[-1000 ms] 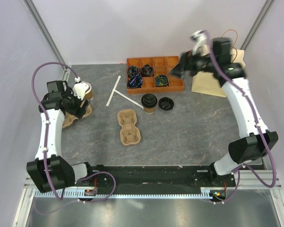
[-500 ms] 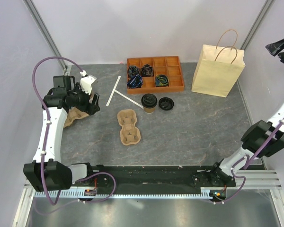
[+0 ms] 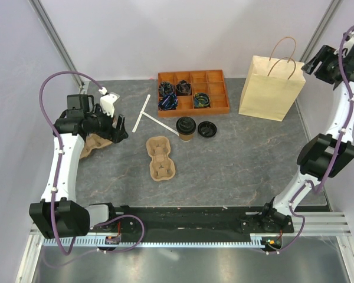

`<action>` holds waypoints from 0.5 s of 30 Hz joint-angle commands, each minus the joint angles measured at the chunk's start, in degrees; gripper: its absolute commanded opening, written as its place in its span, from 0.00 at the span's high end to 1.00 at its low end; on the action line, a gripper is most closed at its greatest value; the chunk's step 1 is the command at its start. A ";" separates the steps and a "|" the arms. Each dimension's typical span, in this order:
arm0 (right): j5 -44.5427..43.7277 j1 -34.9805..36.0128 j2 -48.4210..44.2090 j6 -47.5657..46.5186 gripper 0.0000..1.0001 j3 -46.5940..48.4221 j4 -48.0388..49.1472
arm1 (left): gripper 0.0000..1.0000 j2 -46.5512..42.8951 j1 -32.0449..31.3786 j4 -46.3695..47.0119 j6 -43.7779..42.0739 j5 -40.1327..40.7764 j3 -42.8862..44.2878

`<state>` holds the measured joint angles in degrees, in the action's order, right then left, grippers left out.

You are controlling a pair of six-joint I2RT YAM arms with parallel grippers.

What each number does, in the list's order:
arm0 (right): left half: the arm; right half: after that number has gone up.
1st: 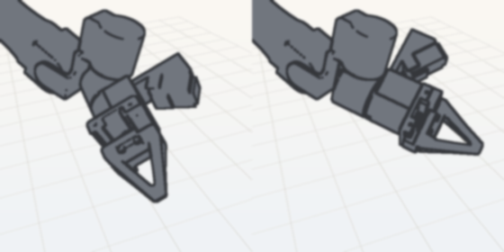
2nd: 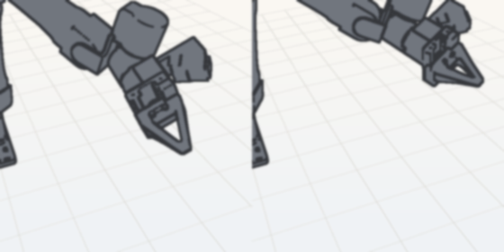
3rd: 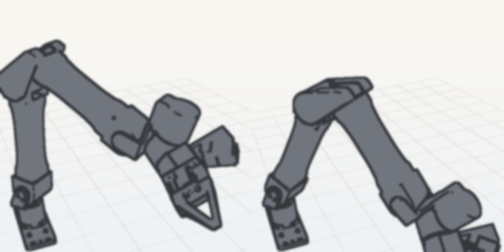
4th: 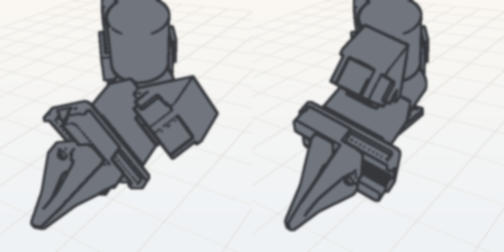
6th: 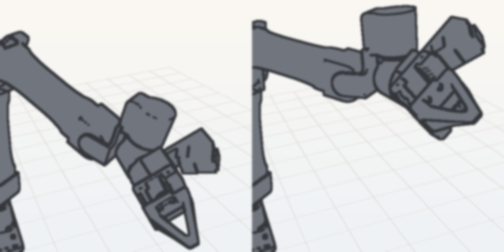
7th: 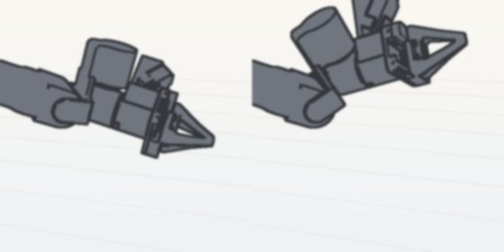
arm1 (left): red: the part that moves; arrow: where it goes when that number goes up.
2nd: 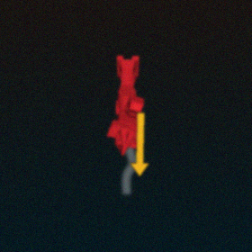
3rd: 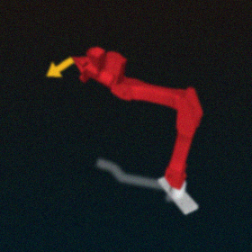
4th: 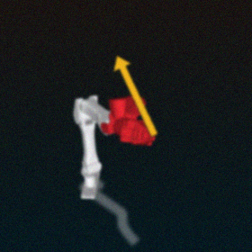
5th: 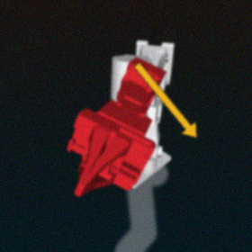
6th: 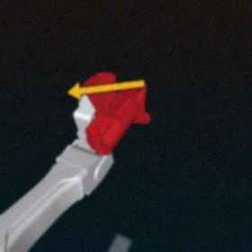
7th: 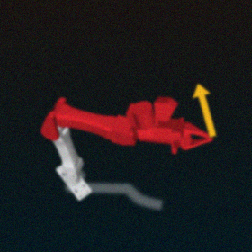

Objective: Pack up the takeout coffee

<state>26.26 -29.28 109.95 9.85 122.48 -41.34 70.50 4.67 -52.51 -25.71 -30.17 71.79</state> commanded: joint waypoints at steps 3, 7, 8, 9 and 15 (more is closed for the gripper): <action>-11.05 3.78 2.72 -5.54 0.29 3.30 -0.85 | 0.14 -1.68 -0.18 2.68 2.42 -1.99 -1.30; -11.85 4.67 4.22 -4.49 0.29 3.47 0.65 | 0.14 -1.77 -0.18 3.29 2.34 -2.08 -2.18; -12.28 4.75 5.00 -4.40 0.30 3.73 0.74 | 0.14 -1.77 -0.18 3.38 2.16 -2.00 -2.27; -12.90 5.02 5.27 -4.40 0.30 4.00 0.82 | 0.14 -1.86 -0.18 3.38 2.07 -1.73 -2.35; -13.51 5.98 7.03 -4.66 0.37 4.26 2.32 | 0.14 -2.30 -0.18 3.73 1.81 -1.47 -3.41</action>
<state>14.87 -24.08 116.27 5.91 123.92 -41.12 69.67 4.67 -50.65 -25.08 -30.55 68.82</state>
